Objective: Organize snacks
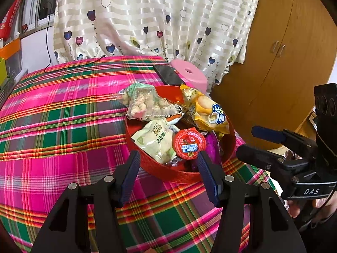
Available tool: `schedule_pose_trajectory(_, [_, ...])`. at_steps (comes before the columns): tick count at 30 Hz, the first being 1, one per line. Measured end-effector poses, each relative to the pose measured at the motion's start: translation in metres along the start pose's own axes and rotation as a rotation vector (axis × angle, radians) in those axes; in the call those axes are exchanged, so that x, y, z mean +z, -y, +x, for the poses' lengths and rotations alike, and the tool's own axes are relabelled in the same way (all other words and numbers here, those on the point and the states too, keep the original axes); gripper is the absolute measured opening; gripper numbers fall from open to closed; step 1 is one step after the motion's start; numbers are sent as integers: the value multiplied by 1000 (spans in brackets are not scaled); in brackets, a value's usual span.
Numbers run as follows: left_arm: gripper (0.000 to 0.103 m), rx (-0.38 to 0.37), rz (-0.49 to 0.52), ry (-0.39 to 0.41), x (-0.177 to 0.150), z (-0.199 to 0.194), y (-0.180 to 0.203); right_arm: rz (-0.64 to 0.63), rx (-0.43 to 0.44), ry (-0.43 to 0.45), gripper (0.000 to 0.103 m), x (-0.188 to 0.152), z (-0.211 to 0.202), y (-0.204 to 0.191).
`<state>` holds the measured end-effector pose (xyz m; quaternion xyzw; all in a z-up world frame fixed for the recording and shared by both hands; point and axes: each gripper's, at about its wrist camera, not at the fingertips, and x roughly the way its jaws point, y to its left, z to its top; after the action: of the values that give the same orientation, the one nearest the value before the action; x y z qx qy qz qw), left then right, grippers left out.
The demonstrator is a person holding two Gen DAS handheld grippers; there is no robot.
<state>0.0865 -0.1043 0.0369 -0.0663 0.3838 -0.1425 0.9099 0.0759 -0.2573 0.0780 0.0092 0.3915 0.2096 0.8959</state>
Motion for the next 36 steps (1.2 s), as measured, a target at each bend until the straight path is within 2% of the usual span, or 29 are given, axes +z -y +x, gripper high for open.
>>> schedule_pose_trajectory(11, [57, 15, 12, -4, -9, -3, 3, 50, -73, -32, 82, -9, -4, 5])
schedule_pose_trajectory(16, [57, 30, 20, 0, -11, -6, 6, 65, -115, -15, 82, -14, -9, 7])
schedule_pose_trajectory(19, [57, 36, 21, -3, -12, -6, 7, 77, -120, -14, 76, -15, -9, 8])
schedule_pose_trajectory(22, [57, 40, 23, -4, -12, -6, 8, 77, -125, -25, 62, -16, -7, 8])
schedule_pose_trajectory(24, [57, 41, 23, -3, -13, -6, 8, 77, -135, -44, 61, -17, -4, 8])
schedule_pose_trajectory(26, [57, 46, 23, -3, -13, -5, 9, 74, -127, -50, 54, -18, -3, 7])
schedule_pose_trajectory(36, [57, 56, 22, -14, -13, -1, 10, 100, -84, -46, 53, -19, 0, 10])
